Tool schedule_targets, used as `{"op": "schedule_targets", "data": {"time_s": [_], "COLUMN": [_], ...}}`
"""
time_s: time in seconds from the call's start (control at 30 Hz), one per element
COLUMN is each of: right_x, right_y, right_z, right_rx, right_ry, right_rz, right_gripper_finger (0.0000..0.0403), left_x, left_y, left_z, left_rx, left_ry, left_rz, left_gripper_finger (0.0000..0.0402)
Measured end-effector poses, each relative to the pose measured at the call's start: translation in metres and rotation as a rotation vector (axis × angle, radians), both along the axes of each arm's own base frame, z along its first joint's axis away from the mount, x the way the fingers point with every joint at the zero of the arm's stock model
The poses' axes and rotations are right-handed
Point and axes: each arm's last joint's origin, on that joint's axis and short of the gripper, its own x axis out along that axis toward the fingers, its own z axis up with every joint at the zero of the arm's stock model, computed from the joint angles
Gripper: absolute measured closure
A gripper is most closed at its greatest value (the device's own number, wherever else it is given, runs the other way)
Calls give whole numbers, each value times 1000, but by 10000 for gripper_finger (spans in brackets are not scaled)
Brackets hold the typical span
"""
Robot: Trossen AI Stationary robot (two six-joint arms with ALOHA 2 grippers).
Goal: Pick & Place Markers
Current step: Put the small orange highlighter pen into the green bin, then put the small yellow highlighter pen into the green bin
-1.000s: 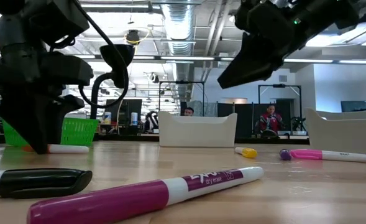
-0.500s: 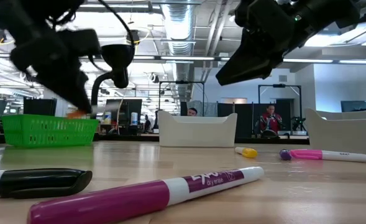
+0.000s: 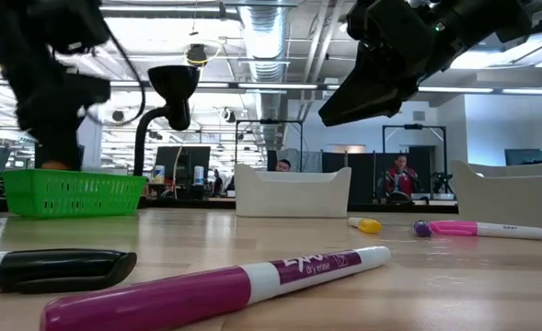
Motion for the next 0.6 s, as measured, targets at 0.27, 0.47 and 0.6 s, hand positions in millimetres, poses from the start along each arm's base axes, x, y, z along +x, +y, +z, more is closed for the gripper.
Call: {"op": "schedule_targets", "data": {"time_s": [0.27, 0.47, 0.6], "right_x": [0, 0, 1], "right_y": [0, 0, 3], "right_z": [0, 1, 1], "right_rx": [1, 8, 58], "right_ry": [-4, -6, -1], "right_rz": [-1, 8, 75], "right_gripper_finger": [268, 267, 266], "left_x": [3, 7, 21], "left_y": [7, 7, 6], "left_z": [-18, -19, -5], "left_rx": [-48, -44, -27], "left_ry": [55, 27, -77], "left_rz": [50, 41, -15], "left_gripper_finger": [314, 269, 258]}}
